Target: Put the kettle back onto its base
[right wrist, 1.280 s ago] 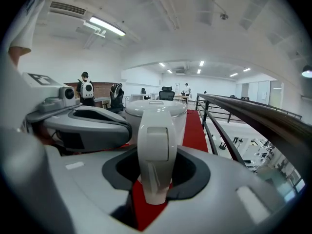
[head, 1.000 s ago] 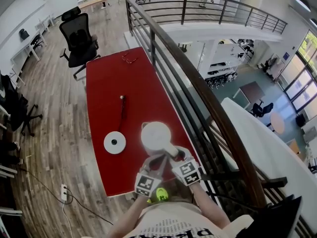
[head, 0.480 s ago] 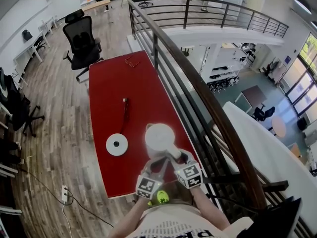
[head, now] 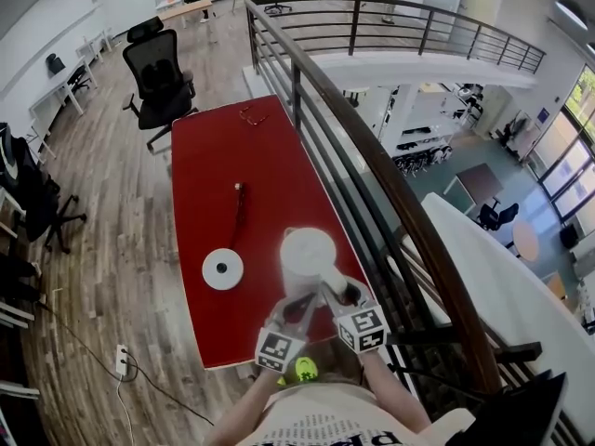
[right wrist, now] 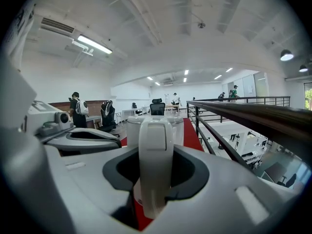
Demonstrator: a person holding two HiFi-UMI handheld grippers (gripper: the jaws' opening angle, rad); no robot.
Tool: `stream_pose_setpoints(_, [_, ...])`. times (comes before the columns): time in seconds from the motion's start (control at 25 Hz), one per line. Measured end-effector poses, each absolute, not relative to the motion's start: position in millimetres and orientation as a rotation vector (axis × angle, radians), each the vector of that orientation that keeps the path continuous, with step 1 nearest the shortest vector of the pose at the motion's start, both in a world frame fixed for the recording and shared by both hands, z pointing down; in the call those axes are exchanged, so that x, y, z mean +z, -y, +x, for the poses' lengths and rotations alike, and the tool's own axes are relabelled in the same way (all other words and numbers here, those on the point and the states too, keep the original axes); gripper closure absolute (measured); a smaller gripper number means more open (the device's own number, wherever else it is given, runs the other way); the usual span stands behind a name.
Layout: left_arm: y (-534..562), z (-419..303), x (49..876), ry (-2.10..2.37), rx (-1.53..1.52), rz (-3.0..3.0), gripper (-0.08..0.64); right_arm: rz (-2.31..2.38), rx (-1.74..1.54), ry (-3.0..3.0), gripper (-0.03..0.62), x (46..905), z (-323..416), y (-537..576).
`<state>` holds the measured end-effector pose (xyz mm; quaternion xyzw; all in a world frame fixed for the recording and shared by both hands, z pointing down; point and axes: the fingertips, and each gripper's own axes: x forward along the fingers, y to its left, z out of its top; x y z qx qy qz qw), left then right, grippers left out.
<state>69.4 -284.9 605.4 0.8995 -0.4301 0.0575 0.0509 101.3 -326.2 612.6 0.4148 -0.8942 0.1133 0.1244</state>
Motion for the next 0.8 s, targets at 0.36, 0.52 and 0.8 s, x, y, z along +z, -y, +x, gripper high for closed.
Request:
stream_pose_setpoints(0.36, [289.3,70.6,596.9,1.314,0.168,2.758,0.554,1.227,0.301,2.612,0.465,598.6,105.3,328.1])
stream_pose_setpoints(0.52, [290.0,73.0,592.8,1.313,0.164,2.774,0.555,1.217,0.265,2.624,0.465,589.9,102.3,328.0])
stream_pose_setpoints(0.8, [287.5,78.8,581.2,1.338,0.16,2.779,0.555,1.214,0.228,2.649,0.465,573.0,103.2,324.4])
